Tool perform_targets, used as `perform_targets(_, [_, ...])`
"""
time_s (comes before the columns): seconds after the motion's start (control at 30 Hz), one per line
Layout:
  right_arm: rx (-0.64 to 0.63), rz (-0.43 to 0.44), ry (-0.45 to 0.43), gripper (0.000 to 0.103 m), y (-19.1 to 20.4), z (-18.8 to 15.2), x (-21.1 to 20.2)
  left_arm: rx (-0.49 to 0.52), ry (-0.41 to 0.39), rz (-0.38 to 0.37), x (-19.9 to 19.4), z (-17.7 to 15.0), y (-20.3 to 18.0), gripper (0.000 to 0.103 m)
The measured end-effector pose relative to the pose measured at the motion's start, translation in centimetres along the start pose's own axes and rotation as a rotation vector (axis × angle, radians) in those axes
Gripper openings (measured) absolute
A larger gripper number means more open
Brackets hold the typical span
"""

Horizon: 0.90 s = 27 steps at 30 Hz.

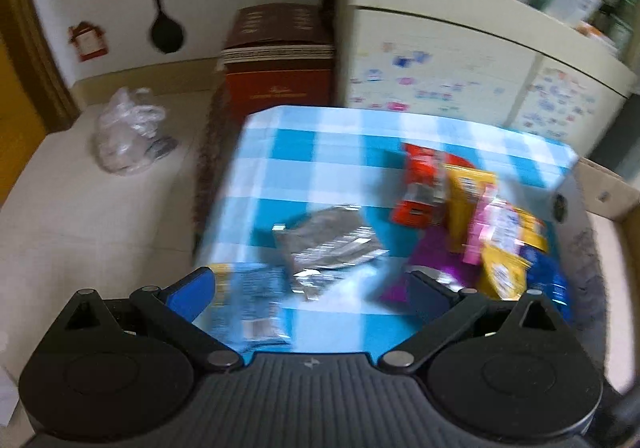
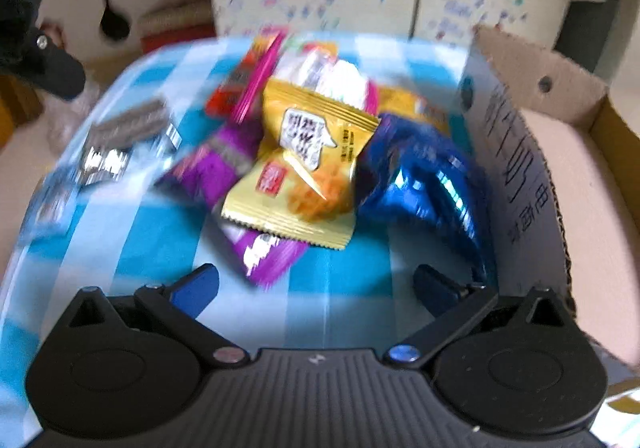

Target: Organize snacks

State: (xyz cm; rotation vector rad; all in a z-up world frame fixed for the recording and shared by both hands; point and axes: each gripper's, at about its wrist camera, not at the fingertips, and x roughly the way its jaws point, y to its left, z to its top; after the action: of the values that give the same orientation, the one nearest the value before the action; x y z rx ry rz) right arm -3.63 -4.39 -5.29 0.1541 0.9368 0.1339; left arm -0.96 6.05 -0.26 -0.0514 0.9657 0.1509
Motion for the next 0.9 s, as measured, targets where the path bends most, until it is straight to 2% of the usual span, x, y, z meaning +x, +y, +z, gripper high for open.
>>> perform_targets(0.23, [0.087, 0.037, -0.116, 0.102, -2.0, -0.8, -4.7, -0.097, 0.034, 0.048, 2.5, -0.1, 4.1, 0.103])
perform_targets(0.33, [0.102, 0.035, -0.175, 0.102, -2.5, -1.1, -6.6, -0.106, 0.043, 0.07, 3.6, -0.1, 4.3, 0.103])
perform_targets(0.43, [0.109, 0.021, -0.194, 0.102, -2.9, -0.8, -7.7, -0.102, 0.033, 0.074, 4.5, -0.1, 4.2, 0.103])
perform_targets(0.57, [0.115, 0.029, -0.182, 0.102, -3.3, -0.6, -8.2, -0.095, 0.052, 0.07, 6.4, -0.5, 3.4, 0.103])
perform_targets(0.73, [0.12, 0.006, -0.15, 0.102, -3.9, -0.6, -7.4, -0.084, 0.115, 0.047, 8.3, -1.6, 2.2, 0.103])
perform_targets(0.9, [0.164, 0.002, -0.114, 0.102, -5.1, -0.7, -6.3, 0.022, 0.11, 0.007, 8.3, -2.6, -0.5, 0.103])
